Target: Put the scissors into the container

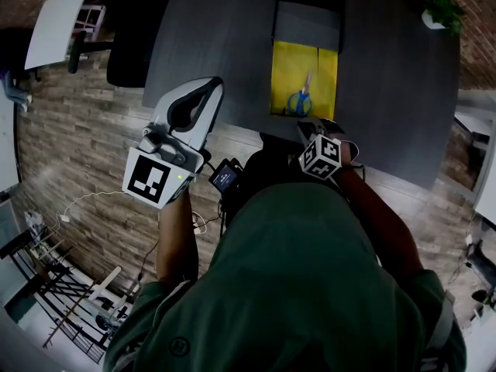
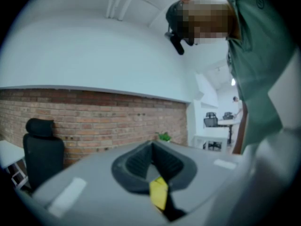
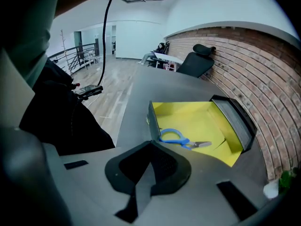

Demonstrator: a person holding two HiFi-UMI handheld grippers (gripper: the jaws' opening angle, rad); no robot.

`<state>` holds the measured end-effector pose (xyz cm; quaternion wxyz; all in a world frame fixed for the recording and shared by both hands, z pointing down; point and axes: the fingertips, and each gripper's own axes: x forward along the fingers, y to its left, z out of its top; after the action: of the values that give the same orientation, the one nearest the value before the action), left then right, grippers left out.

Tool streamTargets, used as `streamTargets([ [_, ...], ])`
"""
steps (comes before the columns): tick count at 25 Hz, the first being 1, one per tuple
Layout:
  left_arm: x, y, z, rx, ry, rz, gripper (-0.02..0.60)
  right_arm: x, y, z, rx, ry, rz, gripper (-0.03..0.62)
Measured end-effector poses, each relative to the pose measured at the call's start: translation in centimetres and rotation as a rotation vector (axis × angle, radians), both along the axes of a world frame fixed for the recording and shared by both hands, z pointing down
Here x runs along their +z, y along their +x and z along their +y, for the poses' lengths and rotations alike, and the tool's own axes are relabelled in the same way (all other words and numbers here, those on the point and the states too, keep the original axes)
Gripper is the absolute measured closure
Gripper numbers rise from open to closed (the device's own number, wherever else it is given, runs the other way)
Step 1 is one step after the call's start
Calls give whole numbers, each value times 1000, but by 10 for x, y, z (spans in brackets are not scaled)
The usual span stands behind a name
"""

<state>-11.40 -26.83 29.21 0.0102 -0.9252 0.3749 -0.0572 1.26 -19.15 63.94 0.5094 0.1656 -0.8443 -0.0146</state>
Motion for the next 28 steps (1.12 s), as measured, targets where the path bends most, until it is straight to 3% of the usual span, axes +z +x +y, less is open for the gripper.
streamTargets([
  [5,3,0,-8,2,-13,0,581,-14,-4,-47,64,53,-35,589],
  [8,5,0,-12,6,-21,-6,581,-42,-33,-24,-68,29,-141,589],
  [11,7,3,-21,10,-30,-3,581,-22,-51,18,-168,-79,-142,589],
  [16,6,11,-30,30,-34,-9,581,21,-43,22,-141,-97,-37,589],
  [20,11,7,-38,34,-47,-10,581,20,-45,11,-48,-86,-47,589],
  [28,14,5,-50,54,-57,-7,581,17,-49,-20,37,-67,-54,589],
])
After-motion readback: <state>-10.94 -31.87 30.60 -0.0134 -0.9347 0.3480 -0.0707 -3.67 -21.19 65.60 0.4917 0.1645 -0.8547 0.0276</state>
